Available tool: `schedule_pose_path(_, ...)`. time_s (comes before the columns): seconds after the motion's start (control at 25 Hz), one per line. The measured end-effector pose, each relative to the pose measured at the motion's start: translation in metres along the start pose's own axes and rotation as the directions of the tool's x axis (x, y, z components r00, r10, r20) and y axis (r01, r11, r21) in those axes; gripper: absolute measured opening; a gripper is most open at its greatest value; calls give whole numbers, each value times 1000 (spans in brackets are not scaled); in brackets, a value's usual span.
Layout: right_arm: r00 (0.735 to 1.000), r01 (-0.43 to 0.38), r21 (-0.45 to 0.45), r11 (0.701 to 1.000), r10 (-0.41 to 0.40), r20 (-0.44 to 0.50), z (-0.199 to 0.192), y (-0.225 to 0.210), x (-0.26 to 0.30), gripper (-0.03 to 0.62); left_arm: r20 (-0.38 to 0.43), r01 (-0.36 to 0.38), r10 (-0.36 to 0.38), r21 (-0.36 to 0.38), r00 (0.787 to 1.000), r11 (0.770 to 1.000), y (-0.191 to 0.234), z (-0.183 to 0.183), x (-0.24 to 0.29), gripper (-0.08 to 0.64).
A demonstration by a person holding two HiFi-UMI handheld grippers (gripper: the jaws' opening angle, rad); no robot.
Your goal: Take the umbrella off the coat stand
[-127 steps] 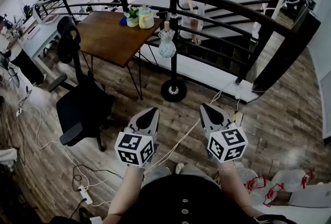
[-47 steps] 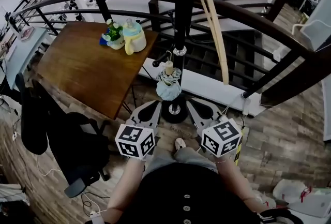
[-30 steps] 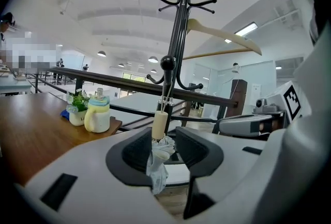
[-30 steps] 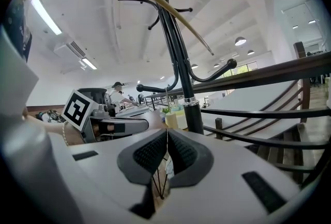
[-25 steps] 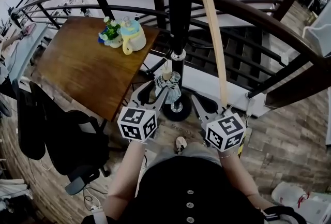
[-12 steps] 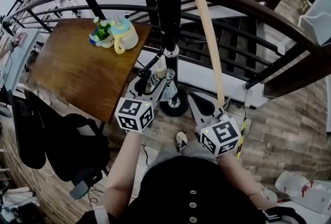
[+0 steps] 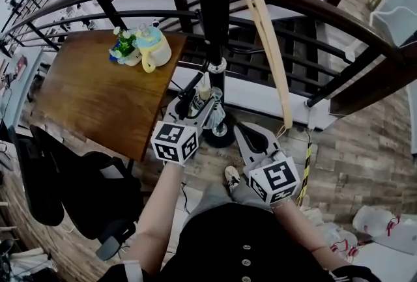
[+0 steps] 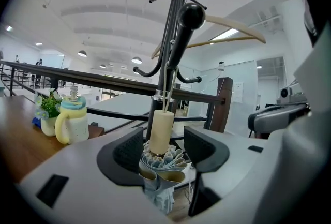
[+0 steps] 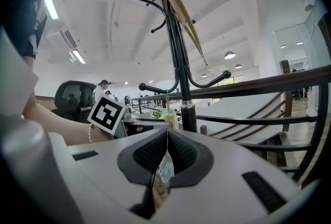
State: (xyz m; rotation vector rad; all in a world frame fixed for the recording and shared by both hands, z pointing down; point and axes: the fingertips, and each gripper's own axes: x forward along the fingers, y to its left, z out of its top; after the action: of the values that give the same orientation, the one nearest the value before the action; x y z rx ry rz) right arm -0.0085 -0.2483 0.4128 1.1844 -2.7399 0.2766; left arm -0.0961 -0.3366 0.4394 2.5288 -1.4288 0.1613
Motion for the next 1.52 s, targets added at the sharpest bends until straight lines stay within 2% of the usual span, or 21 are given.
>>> schedule_pose_path(0.12, 1000, 10, 5, 1000, -10, -5, -1, 7, 1, 28, 4, 33, -33, 23, 999, 999, -1, 3, 4, 232)
schedule_pose_path(0.48, 999, 27, 26, 999, -27, -22, -10, 20, -1, 28, -12, 66, -65, 60, 998, 996, -1, -3, 18, 232)
schedule_pose_path(0.68, 1000, 11, 42, 999, -10, -29, -13, 25, -2, 28, -17, 45, -44, 65, 999, 997, 1, -6, 22, 225)
schedule_pose_path(0.8, 999, 11, 40, 999, -9, -38, -15, 26, -4, 28, -19, 37, -36, 73, 999, 997, 3, -8, 23, 153)
schedule_pose_path(1.0, 999, 6, 45, 999, -3, -54, -20, 25, -4, 28, -32, 38, -34, 116, 999, 993, 4, -8, 21, 147)
schedule_pose_path(1.52, 999, -18, 36, 999, 19, -45, -17, 30, -5, 28, -42, 4, 2, 148, 999, 989, -2, -8, -4, 146)
